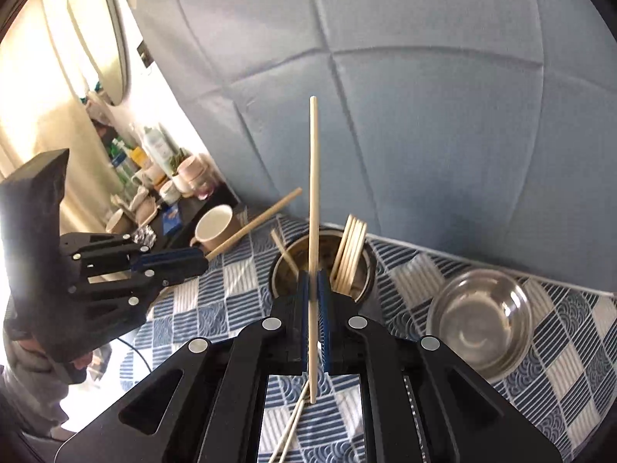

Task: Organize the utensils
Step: 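Raise the left tool's chopstick over the black holder while the right tool carries its chopstick there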

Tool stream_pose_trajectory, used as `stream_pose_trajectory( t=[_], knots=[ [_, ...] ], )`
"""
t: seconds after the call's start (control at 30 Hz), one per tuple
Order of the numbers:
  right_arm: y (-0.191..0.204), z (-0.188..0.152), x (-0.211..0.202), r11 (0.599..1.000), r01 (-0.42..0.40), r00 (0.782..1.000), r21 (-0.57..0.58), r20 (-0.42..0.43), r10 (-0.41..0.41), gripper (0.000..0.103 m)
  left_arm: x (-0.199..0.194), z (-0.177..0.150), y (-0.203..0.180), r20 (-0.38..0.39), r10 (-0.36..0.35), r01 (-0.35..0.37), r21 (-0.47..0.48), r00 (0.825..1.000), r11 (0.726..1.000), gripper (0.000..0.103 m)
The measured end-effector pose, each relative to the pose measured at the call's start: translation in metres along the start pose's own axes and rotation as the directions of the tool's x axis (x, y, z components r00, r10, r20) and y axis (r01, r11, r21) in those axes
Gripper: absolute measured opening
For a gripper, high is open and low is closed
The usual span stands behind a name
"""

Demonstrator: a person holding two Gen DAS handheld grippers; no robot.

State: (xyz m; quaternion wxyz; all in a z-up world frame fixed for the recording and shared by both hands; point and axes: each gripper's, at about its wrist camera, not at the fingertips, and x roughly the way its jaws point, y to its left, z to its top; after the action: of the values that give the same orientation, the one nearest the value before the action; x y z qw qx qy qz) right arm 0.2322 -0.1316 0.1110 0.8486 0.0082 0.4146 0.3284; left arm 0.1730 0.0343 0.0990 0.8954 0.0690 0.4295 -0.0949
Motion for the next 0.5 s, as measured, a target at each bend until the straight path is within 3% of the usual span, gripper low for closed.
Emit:
stream_pose_trajectory(
  t=[0.23,0.5],
  knots=[
    [0.000,0.016,0.007,1.000,-0.006,1.000,-0.027,0.029,0.006,0.005,0.007,0.027,0.001,0.056,-0.051,0.052,-0.006,0.997,0.999,0.005],
    [-0.005,0.028,0.024,1.000,-0.023,0.999,-0.016,0.048,0.024,0.005,0.025,0.035,0.006,0.092,-0.089,0.092,-0.036,0.992,0.995,0.005]
  ],
)
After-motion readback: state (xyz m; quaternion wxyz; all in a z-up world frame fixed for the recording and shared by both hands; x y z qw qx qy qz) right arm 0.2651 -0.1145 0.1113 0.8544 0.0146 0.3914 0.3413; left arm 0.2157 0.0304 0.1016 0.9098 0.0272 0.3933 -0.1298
